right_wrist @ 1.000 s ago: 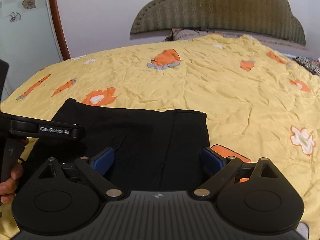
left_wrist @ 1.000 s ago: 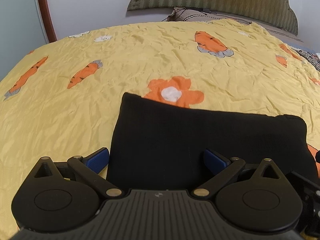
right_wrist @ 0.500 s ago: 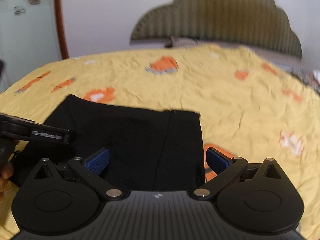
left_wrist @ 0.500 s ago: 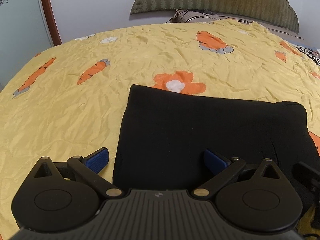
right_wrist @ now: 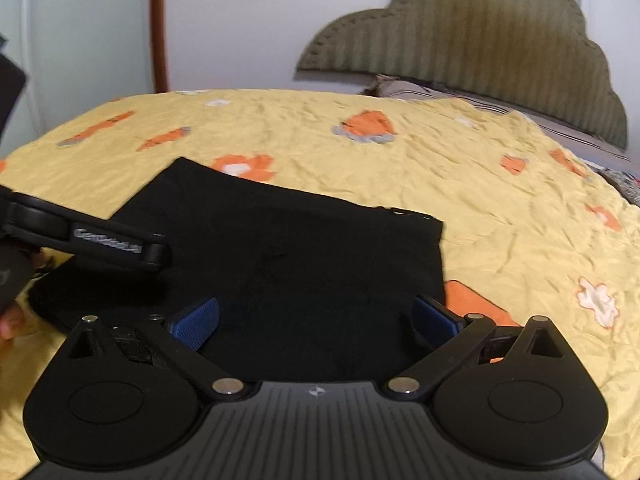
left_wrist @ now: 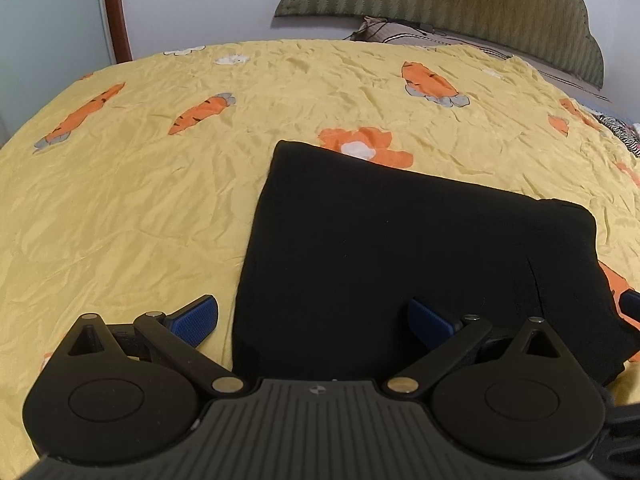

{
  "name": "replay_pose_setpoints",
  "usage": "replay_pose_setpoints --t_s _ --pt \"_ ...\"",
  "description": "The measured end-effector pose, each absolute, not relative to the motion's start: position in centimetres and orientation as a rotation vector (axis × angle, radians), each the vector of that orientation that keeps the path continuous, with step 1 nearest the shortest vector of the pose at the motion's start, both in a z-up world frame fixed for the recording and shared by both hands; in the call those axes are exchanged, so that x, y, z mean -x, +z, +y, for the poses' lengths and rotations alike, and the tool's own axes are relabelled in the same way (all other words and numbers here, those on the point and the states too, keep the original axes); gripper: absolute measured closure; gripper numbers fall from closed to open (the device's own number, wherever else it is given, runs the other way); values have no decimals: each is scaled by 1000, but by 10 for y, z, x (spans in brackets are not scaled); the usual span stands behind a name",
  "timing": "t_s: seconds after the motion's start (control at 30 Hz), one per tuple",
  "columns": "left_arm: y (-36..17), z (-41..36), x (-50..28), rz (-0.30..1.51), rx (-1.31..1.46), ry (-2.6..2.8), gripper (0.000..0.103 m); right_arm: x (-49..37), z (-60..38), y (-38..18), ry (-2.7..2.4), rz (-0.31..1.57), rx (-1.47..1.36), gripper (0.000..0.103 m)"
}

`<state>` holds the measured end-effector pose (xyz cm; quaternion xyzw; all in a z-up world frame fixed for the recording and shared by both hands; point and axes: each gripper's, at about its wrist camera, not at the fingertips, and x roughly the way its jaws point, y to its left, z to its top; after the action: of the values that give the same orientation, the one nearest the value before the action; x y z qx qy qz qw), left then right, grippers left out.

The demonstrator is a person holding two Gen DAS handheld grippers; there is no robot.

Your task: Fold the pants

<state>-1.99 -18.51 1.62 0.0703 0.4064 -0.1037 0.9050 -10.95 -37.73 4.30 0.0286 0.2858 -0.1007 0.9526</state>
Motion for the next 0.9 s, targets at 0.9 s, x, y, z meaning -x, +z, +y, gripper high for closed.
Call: replay_pose_setpoints --t_s 0.9 --pt "17 -156 75 797 -129 -238 0 139 -359 44 -233 586 -88 0"
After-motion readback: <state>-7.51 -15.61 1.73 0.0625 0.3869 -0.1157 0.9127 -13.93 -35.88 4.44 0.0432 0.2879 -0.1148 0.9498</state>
